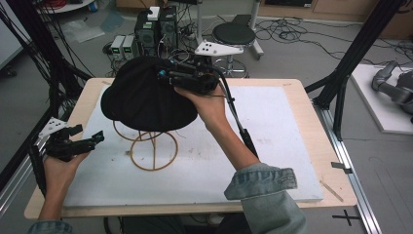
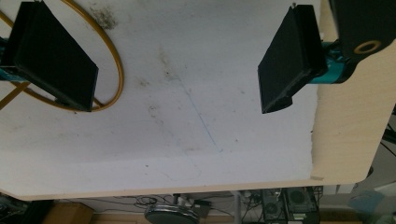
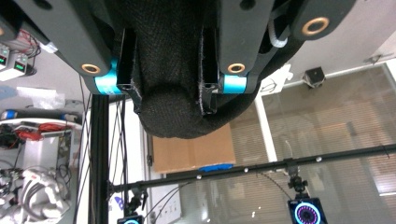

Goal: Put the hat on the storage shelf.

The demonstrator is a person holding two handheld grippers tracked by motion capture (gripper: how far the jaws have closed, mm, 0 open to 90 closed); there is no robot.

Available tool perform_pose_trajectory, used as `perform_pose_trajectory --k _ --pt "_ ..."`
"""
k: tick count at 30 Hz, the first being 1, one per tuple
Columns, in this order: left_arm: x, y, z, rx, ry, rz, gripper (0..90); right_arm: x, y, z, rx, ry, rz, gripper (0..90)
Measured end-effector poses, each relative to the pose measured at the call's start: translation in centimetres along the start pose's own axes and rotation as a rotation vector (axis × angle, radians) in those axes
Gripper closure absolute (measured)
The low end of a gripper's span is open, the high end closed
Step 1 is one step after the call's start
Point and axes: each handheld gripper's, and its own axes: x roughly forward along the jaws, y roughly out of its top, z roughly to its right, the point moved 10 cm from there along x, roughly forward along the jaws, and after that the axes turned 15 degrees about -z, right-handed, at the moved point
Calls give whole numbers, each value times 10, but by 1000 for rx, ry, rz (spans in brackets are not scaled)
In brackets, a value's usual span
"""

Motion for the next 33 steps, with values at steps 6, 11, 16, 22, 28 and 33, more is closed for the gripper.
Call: perform_pose_trajectory --k 6,11,16,22,28,33 --pt "0 0 0 1 1 1 125 15 -13 -5 -8 9 -51 698" --pt "-1 0 -2 -4 2 5 125 24 -21 -7 0 21 -71 693" --pt "-1 0 -2 -5 2 5 125 30 -25 -10 -5 17 -92 689" --pt "-2 0 -3 -9 4 6 125 34 -30 -9 -2 17 -105 679" --pt "-2 0 -3 -9 3 5 125 39 -37 -7 8 18 -120 668" --pt "-2 0 -4 -8 5 2 125 40 -39 -7 8 13 -129 656"
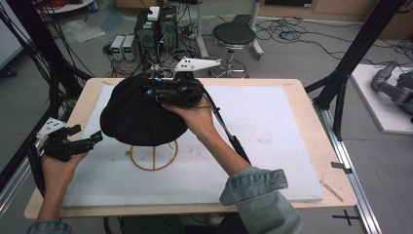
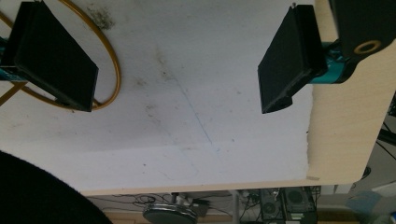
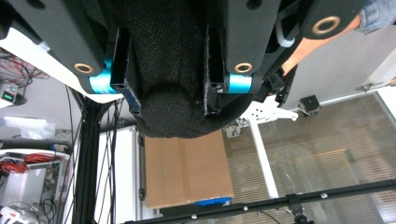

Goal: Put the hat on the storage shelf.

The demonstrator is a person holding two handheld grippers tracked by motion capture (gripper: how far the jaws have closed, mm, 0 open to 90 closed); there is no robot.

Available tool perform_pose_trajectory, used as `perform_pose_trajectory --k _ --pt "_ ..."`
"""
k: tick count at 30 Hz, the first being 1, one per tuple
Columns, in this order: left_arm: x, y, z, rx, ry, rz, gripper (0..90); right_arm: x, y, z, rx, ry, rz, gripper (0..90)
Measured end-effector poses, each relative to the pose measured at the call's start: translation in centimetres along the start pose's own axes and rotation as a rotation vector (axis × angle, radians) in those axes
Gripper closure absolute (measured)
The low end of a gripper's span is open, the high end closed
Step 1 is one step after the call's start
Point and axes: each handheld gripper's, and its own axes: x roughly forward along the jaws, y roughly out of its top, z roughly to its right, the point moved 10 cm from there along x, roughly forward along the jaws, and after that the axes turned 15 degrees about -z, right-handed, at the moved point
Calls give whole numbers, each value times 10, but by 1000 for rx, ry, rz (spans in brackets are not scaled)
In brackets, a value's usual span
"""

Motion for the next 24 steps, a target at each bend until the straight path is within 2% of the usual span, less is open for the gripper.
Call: perform_pose_trajectory --k 24 --pt "-1 -2 -5 -8 10 -3 125 9 -12 5 34 -2 -60 568"
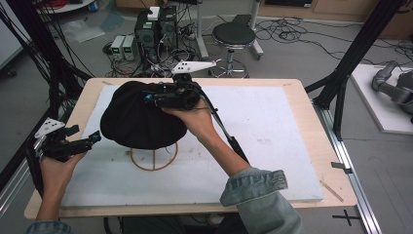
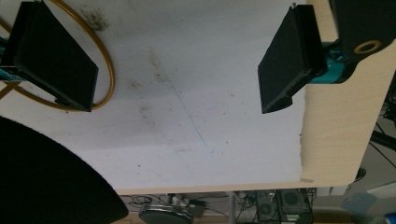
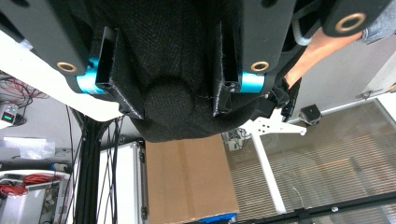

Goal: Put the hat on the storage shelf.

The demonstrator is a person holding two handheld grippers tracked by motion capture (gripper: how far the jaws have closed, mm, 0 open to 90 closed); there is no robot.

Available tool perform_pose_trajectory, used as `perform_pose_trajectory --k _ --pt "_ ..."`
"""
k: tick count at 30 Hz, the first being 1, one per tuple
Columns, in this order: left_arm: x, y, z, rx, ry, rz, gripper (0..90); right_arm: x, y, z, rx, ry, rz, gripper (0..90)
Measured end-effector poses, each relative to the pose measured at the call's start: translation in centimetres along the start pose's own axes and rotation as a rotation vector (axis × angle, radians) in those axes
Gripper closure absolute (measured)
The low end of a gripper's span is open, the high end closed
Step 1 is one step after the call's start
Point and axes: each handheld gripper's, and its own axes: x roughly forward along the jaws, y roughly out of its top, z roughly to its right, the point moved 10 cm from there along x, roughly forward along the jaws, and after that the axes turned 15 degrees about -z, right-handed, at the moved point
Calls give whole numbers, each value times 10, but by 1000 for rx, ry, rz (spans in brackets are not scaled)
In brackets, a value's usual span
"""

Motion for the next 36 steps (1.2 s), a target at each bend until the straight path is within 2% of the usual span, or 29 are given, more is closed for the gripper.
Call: perform_pose_trajectory --k 6,16,17,19,21,24,26,32,33,34,36 --pt "0 0 1 0 0 -1 125 3 -2 2 9 -4 -13 510" --pt "0 0 0 1 -1 1 125 1 -2 2 15 -2 -8 502" --pt "0 0 0 1 -1 0 125 -2 0 3 15 -8 4 475" --pt "0 0 1 1 -3 1 125 -4 0 3 17 -14 7 475" --pt "0 0 1 4 -1 0 125 -9 0 7 15 -41 2 451" --pt "-1 0 0 1 -1 2 125 -13 -1 10 18 -49 5 433" --pt "-1 0 0 1 -3 1 125 -24 -3 15 30 -69 21 415" --pt "1 0 3 9 -7 -5 125 -54 -14 33 53 -144 24 381" --pt "1 0 3 9 -7 -5 125 -54 -14 33 53 -144 24 381" --pt "1 0 3 8 -7 -4 125 -66 -19 40 67 -169 29 369" --pt "1 0 3 8 -6 -3 125 -74 -24 45 73 -189 31 360"
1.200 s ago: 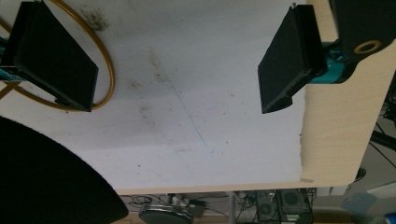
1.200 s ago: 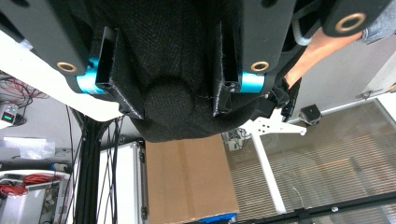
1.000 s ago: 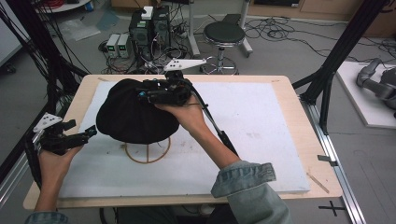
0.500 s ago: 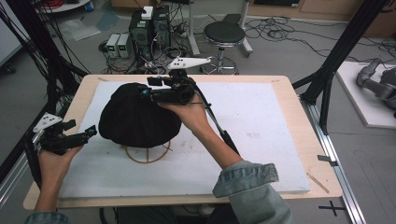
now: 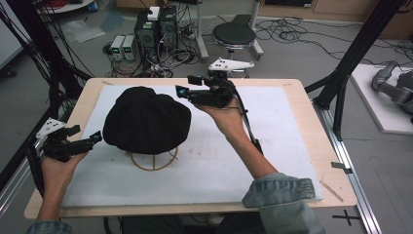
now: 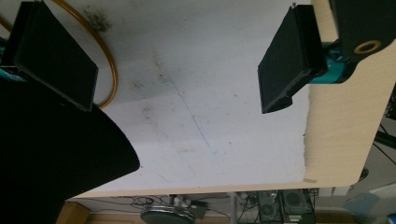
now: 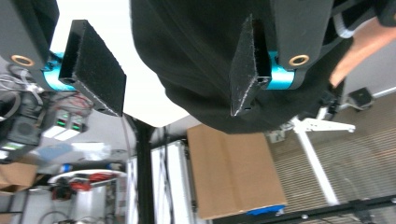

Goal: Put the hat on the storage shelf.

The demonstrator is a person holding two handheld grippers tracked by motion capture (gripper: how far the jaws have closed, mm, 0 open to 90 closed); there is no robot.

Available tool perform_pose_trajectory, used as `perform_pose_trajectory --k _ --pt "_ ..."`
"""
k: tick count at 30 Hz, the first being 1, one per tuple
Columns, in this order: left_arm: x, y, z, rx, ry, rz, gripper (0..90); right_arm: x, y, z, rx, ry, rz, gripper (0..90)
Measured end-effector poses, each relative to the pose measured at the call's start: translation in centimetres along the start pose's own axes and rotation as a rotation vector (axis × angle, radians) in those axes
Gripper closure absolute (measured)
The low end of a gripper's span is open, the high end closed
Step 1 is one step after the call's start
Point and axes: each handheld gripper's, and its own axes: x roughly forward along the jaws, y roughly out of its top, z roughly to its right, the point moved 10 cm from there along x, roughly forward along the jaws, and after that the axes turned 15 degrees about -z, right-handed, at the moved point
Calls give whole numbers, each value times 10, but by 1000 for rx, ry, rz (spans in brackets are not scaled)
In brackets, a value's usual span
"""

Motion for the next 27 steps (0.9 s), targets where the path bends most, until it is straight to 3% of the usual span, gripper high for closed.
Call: perform_pose_trajectory --k 6,7,19,27 --pt "0 0 0 -1 0 -1 125 -2 -1 2 2 -6 0 349" --pt "0 0 1 0 0 0 125 -27 -19 25 29 -81 2 310" --pt "0 -1 -1 -4 3 -2 125 -68 -53 64 83 -224 11 222" --pt "0 -1 0 -5 3 -1 125 -89 -75 80 108 -314 1 135"
